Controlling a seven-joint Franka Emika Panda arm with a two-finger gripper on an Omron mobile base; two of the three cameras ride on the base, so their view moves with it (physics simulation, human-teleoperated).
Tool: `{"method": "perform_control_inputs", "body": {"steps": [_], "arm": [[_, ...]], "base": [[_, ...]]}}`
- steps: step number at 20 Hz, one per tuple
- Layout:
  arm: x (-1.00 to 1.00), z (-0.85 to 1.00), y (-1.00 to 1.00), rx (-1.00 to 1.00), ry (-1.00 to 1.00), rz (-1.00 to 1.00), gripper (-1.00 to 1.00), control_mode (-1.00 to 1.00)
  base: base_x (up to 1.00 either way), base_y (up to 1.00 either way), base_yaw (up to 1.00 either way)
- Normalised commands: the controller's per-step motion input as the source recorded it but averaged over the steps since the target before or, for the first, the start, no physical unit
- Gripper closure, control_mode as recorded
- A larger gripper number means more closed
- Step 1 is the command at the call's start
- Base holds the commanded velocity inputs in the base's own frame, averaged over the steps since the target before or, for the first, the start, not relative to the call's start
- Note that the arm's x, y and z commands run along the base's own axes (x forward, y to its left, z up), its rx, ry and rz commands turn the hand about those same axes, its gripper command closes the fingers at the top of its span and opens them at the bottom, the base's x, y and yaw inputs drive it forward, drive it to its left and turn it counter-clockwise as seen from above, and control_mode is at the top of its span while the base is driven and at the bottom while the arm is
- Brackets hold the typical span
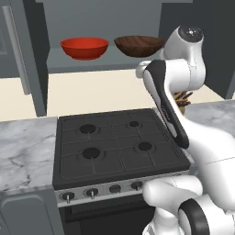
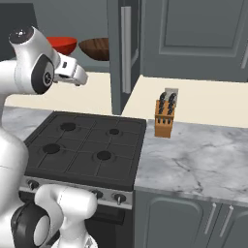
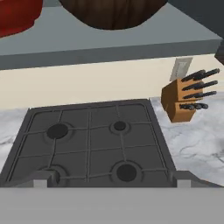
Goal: Pick up the bowls from the cabinet and place each bowl in front of a stool on the dining counter.
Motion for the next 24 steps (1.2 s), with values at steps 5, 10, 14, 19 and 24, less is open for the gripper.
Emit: {"method": "perform_control_inputs", "body": {"steps": [5, 10, 14, 19, 24], "arm": [[0.00, 0.18, 0.08, 0.03, -0.20, -0.02, -1.00, -1.00], [0.04, 0.28, 0.03, 0.07, -0.10, 0.00, -1.00, -1.00], [0.04, 0.34, 0.00, 0.13, 0.00, -0.01, -1.00, -1.00], [0.20, 0.24, 0.00, 0.13, 0.00, -0.03, -1.00, -1.00], [0.60, 0.04, -0.01, 0.01, -0.10, -0.06, -1.00, -1.00]], "base": [[0.00, 0.00, 0.00], [0.00, 0.00, 0.00], [0.00, 0.00, 0.00], [0.00, 0.00, 0.00], [0.00, 0.00, 0.00]]}}
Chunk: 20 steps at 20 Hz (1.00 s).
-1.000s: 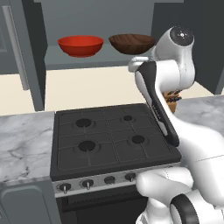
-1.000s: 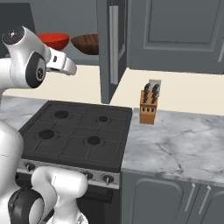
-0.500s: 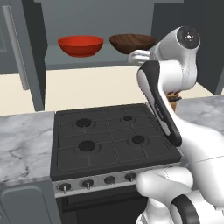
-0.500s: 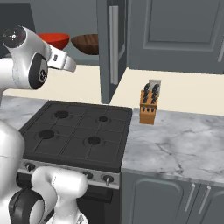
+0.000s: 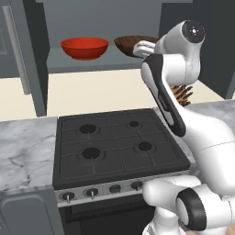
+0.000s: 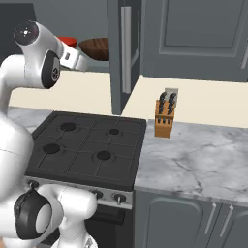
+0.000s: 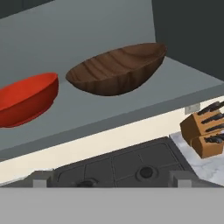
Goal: Pick up the bowls from the cabinet and place each bowl in front of a stool on the dining counter.
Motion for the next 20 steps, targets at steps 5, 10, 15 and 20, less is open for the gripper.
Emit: {"method": "perform_control_inputs", "body": {"steps": [5, 10, 15, 20], "arm": [[0.51, 0.07, -0.06, 0.00, -0.05, -0.05, -1.00, -1.00], [0.40, 0.28, -0.10, 0.00, 0.00, -0.03, -1.00, -1.00], [0.07, 0.16, -0.10, 0.08, 0.00, -0.05, -1.00, -1.00], [0.08, 0.00, -0.02, 0.09, 0.00, -0.07, -1.00, -1.00]], "base": [[0.00, 0.00, 0.00], [0.00, 0.00, 0.00], [0.00, 0.00, 0.00], [0.00, 0.00, 0.00]]}}
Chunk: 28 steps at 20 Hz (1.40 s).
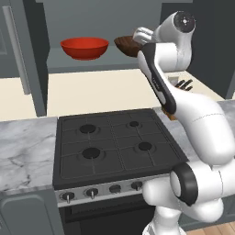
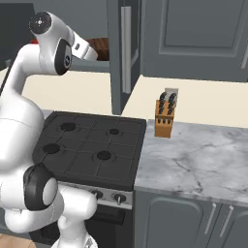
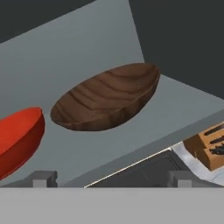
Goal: Pick up the bowls from the cabinet and place each bowl in front of a stool on the dining counter.
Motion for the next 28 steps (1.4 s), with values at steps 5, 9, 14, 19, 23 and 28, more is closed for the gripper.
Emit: {"method": "perform_control_inputs", "body": {"steps": [5, 9, 14, 19, 23, 28], "arm": [[0.25, 0.00, -0.06, 0.04, 0.03, -0.04, -1.00, -1.00], [0.31, 0.00, -0.17, 0.05, 0.10, -0.01, -1.00, -1.00], [0.39, 0.00, -0.23, 0.04, 0.10, 0.00, -1.00, -1.00], [0.52, 0.00, -0.10, 0.00, 0.06, -0.01, -1.00, -1.00], [0.48, -0.01, 0.00, 0.00, 0.00, -0.03, -1.00, -1.00], [0.38, -0.06, 0.00, 0.00, 0.00, -0.04, -1.00, -1.00]], "base": [[0.00, 0.00, 0.00], [0.00, 0.00, 0.00], [0.00, 0.00, 0.00], [0.00, 0.00, 0.00], [0.00, 0.00, 0.00], [0.00, 0.00, 0.00]]}}
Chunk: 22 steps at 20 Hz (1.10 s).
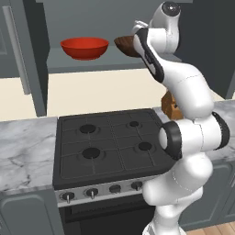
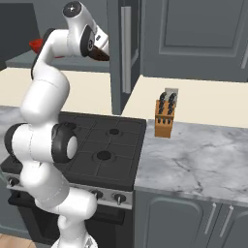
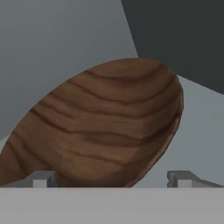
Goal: Pick up the bowls from the cabinet and place each bowl in front of a stool on the dining counter.
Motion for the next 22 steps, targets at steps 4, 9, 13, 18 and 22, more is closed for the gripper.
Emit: {"method": "perform_control_inputs", "body": {"steps": [4, 9, 13, 18, 22], "arm": [[0.12, -0.21, 0.00, 0.00, 0.00, -0.04, -1.00, -1.00], [0.13, -0.22, 0.00, 0.00, 0.00, -0.05, -1.00, -1.00], [0.23, -0.14, 0.00, 0.00, 0.00, -0.05, -1.00, -1.00], [0.35, -0.14, 0.00, 0.00, 0.02, -0.05, -1.00, -1.00], [0.27, -0.19, 0.00, 0.00, 0.04, -0.06, 1.00, -1.00]], "base": [[0.00, 0.00, 0.00], [0.00, 0.00, 0.00], [0.00, 0.00, 0.00], [0.00, 0.00, 0.00], [0.00, 0.00, 0.00]]}}
